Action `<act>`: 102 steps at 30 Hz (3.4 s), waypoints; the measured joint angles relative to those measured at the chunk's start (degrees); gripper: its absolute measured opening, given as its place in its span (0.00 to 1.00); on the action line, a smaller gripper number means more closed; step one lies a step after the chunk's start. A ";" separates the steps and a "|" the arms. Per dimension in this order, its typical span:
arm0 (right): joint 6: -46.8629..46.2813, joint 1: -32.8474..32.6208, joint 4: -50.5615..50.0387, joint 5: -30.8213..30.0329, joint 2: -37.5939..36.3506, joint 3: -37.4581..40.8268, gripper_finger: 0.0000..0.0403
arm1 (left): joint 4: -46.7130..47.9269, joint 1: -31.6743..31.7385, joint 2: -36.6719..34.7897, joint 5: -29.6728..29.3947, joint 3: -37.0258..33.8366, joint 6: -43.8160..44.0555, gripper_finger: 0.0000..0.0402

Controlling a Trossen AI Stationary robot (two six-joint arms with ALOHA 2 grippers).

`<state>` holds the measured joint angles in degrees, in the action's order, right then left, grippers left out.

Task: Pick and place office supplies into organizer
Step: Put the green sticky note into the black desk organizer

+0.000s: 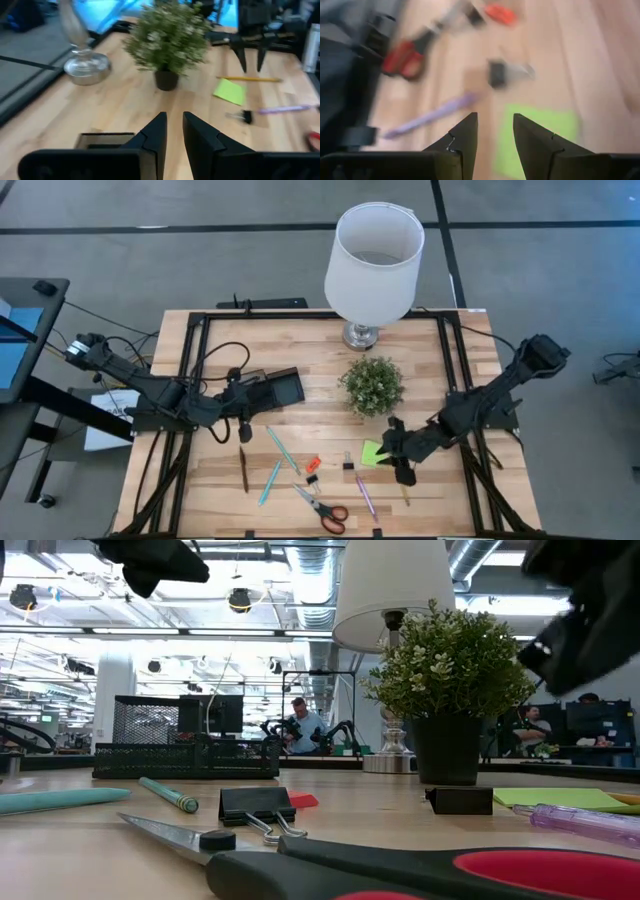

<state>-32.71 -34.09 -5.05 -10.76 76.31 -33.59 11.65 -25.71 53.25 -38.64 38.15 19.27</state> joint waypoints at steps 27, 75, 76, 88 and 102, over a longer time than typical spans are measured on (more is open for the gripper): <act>-8.77 5.34 -10.27 1.83 10.33 -3.28 0.29 | 1.56 0.00 0.00 -0.82 0.00 -1.31 0.14; -10.40 2.56 -1.32 2.40 16.92 -3.90 0.02 | 6.06 0.01 0.00 -0.71 -0.02 6.84 0.14; -9.91 2.56 -0.32 2.12 16.96 -3.85 0.02 | 6.06 0.02 0.00 -0.71 -0.02 6.82 0.14; 4.19 4.49 17.36 -15.31 17.11 -4.60 0.00 | 5.60 0.02 0.00 -0.76 -0.02 6.80 0.14; 22.28 21.42 34.63 -16.51 18.37 -18.89 0.00 | 8.31 0.00 -0.02 -7.79 2.63 5.01 0.14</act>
<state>-10.43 -12.68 29.58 -27.27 94.68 -52.48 19.96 -25.72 53.23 -46.43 40.78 24.27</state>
